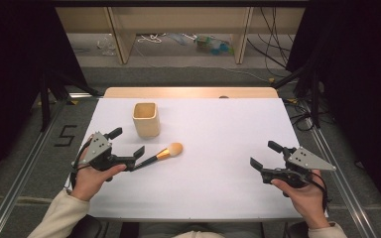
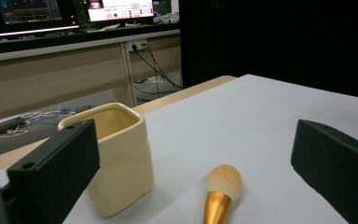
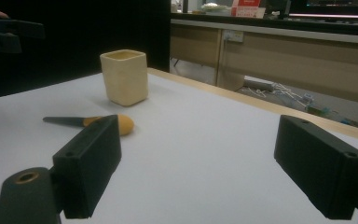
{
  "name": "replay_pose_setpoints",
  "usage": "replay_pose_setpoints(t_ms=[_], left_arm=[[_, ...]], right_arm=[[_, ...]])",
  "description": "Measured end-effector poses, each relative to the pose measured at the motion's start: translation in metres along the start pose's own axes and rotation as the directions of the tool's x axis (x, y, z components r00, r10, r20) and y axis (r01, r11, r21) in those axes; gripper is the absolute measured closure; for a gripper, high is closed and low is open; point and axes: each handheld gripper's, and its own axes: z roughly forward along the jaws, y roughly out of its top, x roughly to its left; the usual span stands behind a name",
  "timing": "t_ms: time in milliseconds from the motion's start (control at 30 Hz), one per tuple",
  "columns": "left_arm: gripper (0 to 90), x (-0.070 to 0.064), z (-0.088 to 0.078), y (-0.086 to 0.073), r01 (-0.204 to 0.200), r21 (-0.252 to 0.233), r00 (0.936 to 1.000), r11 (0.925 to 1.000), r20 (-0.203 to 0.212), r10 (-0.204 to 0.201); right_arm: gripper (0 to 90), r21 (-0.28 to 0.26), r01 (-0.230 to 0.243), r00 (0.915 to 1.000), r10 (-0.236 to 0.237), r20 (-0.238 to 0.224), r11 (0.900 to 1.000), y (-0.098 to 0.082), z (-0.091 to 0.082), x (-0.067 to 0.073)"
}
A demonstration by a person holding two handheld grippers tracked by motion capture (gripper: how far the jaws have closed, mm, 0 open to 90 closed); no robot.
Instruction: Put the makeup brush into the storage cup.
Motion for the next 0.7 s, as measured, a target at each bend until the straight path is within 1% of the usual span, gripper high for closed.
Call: replay_pose_setpoints(t_ms=[100, 133, 167, 200, 233, 267, 367, 400, 433, 467, 600, 633, 667, 700], left_arm=[[0.6, -0.001, 0.006, 0.001, -0.005, 0.004, 1.0, 1.0, 0.006, 0.005], [0.6, -0.001, 0.008, 0.002, -0.007, 0.004, 0.9999, 1.0, 0.008, 0.007], [0.6, -0.002, 0.009, 0.002, -0.01, 0.005, 0.9999, 0.9999, 0.01, 0.01], [0.6, 0.0, 0.012, 0.004, -0.038, -0.011, 0.9991, 0.9992, 0.019, 0.039], [0.6, 0.0, 0.013, 0.004, -0.047, -0.009, 0.9987, 0.9988, 0.021, 0.047], [0.6, -0.001, 0.014, 0.004, -0.042, -0.011, 0.9989, 0.9991, 0.022, 0.042], [0.6, -0.001, 0.017, 0.006, -0.051, -0.013, 0.9984, 0.9986, 0.023, 0.051], [0.6, -0.001, 0.018, 0.006, -0.048, -0.011, 0.9986, 0.9988, 0.023, 0.048], [0.6, -0.001, 0.018, 0.007, -0.05, -0.009, 0.9985, 0.9987, 0.023, 0.051], [0.6, -0.001, 0.019, 0.007, -0.049, -0.014, 0.9985, 0.9987, 0.023, 0.049], [0.6, -0.001, 0.022, 0.007, -0.05, -0.011, 0.9984, 0.9987, 0.024, 0.05], [0.6, -0.001, 0.022, 0.007, -0.051, -0.011, 0.9984, 0.9986, 0.024, 0.052], [0.6, -0.002, 0.022, 0.007, -0.052, -0.011, 0.9983, 0.9986, 0.026, 0.052], [0.6, -0.001, 0.023, 0.008, -0.055, -0.01, 0.9981, 0.9984, 0.026, 0.055]], right_arm=[[15.8, 0.0, -0.002, 1.0, 0.002, 0.0, 1.0, 0.0, 0.0, 0.0], [15.8, 0.008, 0.006, 1.0, -0.006, 0.007, 1.0, 0.0, -0.001, 0.0], [15.8, -0.001, -0.003, 1.0, 0.003, 0.0, 1.0, 0.0, 0.0, 0.0], [15.8, -0.002, -0.003, 1.0, 0.003, 0.0, 1.0, 0.0, 0.0, 0.0], [15.8, 0.003, -0.004, 1.0, 0.004, 0.003, 1.0, 0.0, 0.0, 0.0], [15.8, -0.002, -0.003, 1.0, 0.003, 0.001, 1.0, 0.0, 0.0, 0.0], [15.8, -0.002, -0.001, 1.0, 0.001, 0.002, 1.0, 0.0, 0.0, 0.0], [15.8, 0.013, 0.01, 0.9999, -0.011, 0.013, 1.0, 0.001, -0.001, 0.0], [15.8, 0.013, 0.008, 1.0, -0.008, 0.005, 1.0, 0.0, -0.001, -0.001], [15.8, 0.015, 0.011, 0.9998, -0.011, 0.014, 1.0, 0.0, -0.001, -0.001], [15.8, 0.014, 0.007, 0.9999, -0.007, 0.009, 1.0, 0.0, -0.001, -0.001], [15.8, 0.011, 0.01, 0.9998, -0.01, 0.016, 1.0, 0.0, -0.001, -0.001], [15.8, 0.034, 0.008, 0.9999, -0.009, 0.006, 0.999, 0.001, -0.001, -0.001], [15.8, 0.034, 0.008, 0.9999, -0.009, 0.006, 0.999, 0.001, -0.001, -0.001]])
